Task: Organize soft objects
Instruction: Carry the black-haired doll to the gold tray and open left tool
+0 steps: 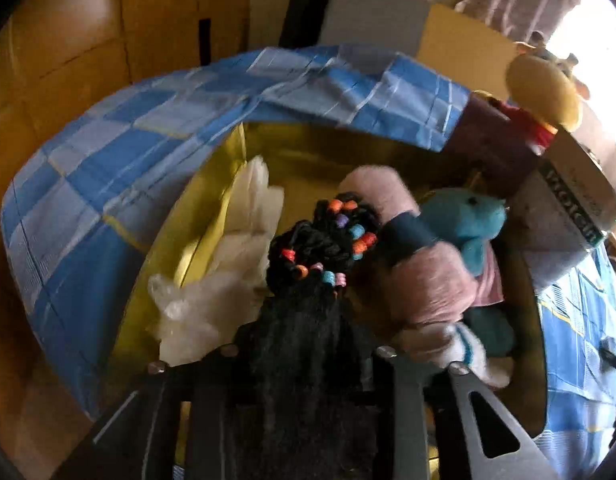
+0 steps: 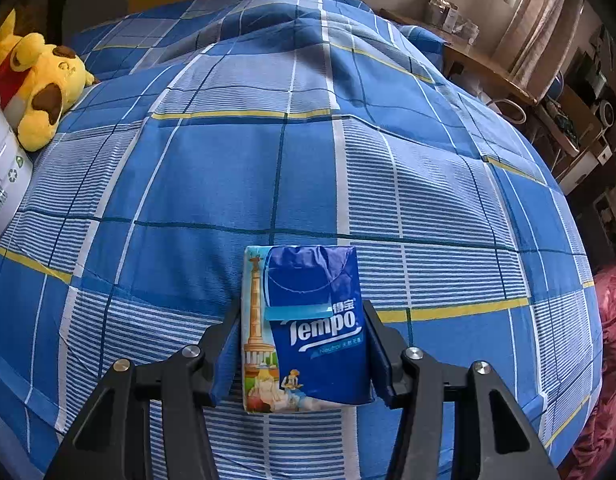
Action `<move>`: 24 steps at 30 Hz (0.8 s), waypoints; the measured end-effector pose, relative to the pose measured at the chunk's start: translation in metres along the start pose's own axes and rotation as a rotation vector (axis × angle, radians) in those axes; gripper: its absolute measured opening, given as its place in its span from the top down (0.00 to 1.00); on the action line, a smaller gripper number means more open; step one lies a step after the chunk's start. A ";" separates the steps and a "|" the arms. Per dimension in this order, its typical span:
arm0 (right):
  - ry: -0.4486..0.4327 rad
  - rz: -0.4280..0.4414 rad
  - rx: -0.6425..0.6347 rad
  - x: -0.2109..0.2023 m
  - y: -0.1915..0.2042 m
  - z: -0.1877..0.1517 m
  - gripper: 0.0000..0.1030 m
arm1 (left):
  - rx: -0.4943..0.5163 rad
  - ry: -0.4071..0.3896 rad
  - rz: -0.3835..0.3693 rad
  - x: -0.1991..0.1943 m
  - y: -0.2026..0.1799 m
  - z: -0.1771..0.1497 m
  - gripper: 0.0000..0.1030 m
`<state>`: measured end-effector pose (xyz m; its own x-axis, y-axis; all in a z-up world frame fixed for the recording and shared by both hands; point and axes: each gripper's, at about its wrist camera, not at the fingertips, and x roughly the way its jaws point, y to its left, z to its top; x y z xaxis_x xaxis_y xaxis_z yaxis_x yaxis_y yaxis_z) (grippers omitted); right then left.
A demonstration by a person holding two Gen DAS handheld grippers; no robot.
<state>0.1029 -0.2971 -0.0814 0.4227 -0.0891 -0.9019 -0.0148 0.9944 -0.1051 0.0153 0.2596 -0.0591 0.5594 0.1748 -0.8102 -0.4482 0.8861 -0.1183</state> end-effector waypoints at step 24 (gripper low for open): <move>-0.324 -0.048 0.064 -0.159 0.153 0.309 0.49 | 0.074 -0.153 -0.059 -0.046 0.013 0.006 0.17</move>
<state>0.3132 -0.1133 0.1755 0.6879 -0.1235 -0.7153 0.0649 0.9919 -0.1089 -0.0121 0.2660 -0.0195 0.6855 0.1798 -0.7055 -0.3617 0.9251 -0.1158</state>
